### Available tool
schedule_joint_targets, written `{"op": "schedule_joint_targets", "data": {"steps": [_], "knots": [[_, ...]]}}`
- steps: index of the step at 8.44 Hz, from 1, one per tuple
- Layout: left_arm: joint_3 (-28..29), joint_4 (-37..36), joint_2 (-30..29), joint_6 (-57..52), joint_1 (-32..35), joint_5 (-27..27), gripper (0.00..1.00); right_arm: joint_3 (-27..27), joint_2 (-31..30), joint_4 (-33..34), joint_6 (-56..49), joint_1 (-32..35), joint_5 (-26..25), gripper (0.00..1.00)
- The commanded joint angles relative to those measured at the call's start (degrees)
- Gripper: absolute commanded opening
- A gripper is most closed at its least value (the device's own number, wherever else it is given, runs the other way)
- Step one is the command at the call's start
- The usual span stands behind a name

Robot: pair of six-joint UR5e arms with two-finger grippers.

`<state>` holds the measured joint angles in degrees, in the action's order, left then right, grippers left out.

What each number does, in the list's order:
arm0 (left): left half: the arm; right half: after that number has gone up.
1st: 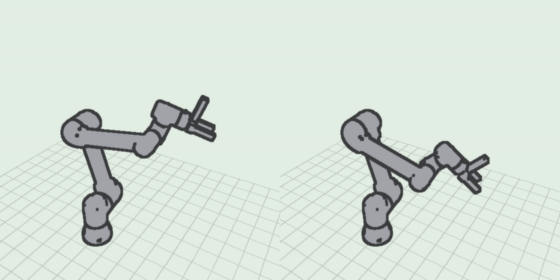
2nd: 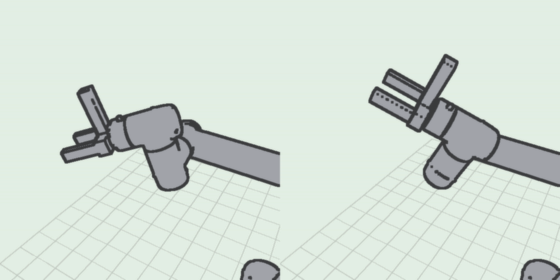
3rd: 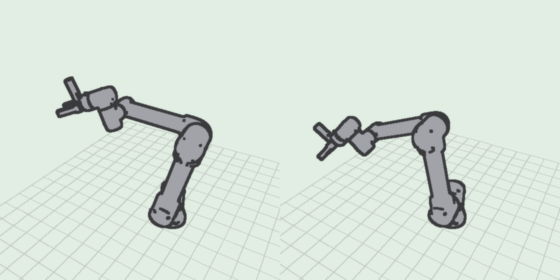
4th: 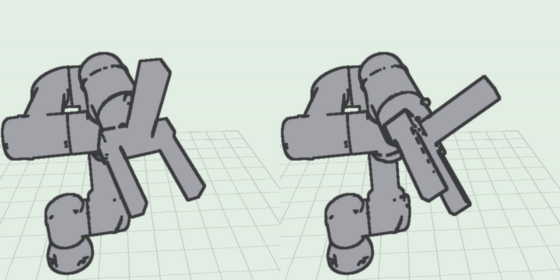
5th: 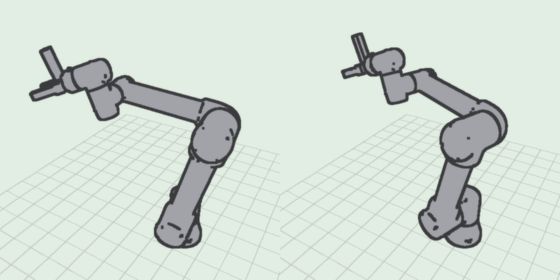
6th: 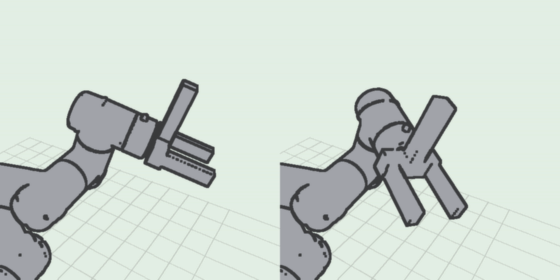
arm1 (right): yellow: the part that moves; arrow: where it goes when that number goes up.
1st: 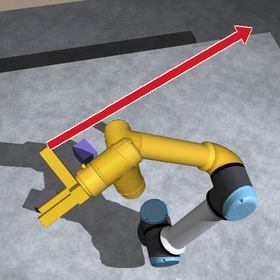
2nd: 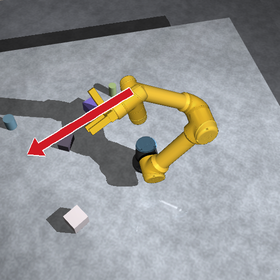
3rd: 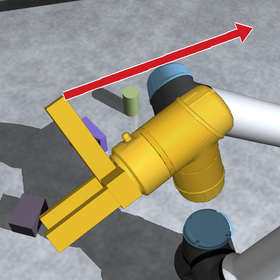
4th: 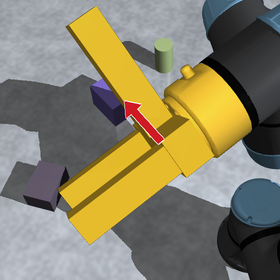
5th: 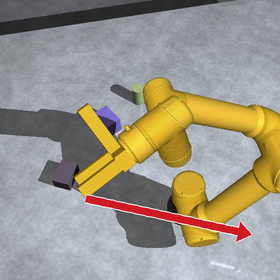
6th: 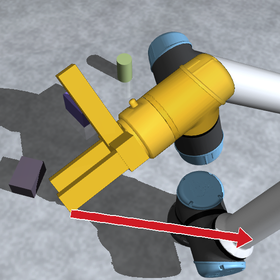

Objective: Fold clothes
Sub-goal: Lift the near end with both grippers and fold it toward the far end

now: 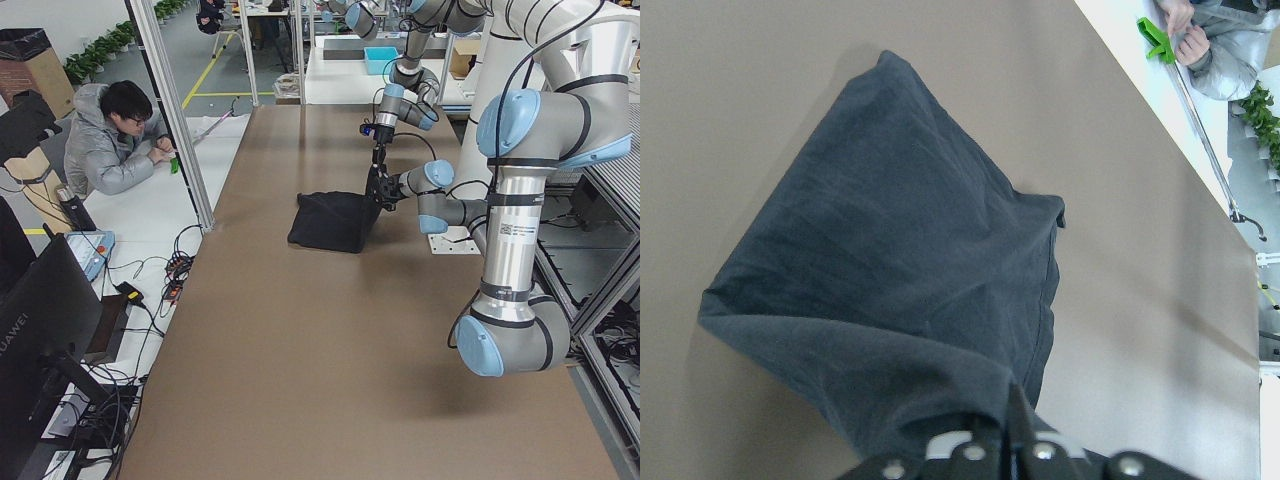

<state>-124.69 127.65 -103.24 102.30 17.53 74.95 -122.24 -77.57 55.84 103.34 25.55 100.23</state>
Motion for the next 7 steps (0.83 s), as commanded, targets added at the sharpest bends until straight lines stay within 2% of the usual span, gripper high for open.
{"op": "schedule_joint_targets", "data": {"steps": [1,3,5,7], "knots": [[5.92,-0.03,-4.48,0.62,6.19,3.19,0.0,3.93,1.71,0.15,-0.51,2.91,-0.47,0.0],[10.24,-0.03,-8.54,0.79,7.86,3.19,0.0,7.61,4.6,0.15,-0.51,5.63,-0.47,0.0],[13.92,-0.03,-11.09,0.97,9.45,3.27,0.0,10.35,4.88,0.06,-1.3,7.05,-0.65,0.0],[20.15,0.23,-15.12,1.06,10.94,3.36,0.0,14.11,7.06,-0.38,-1.48,7.4,-1.87,0.0]]}}
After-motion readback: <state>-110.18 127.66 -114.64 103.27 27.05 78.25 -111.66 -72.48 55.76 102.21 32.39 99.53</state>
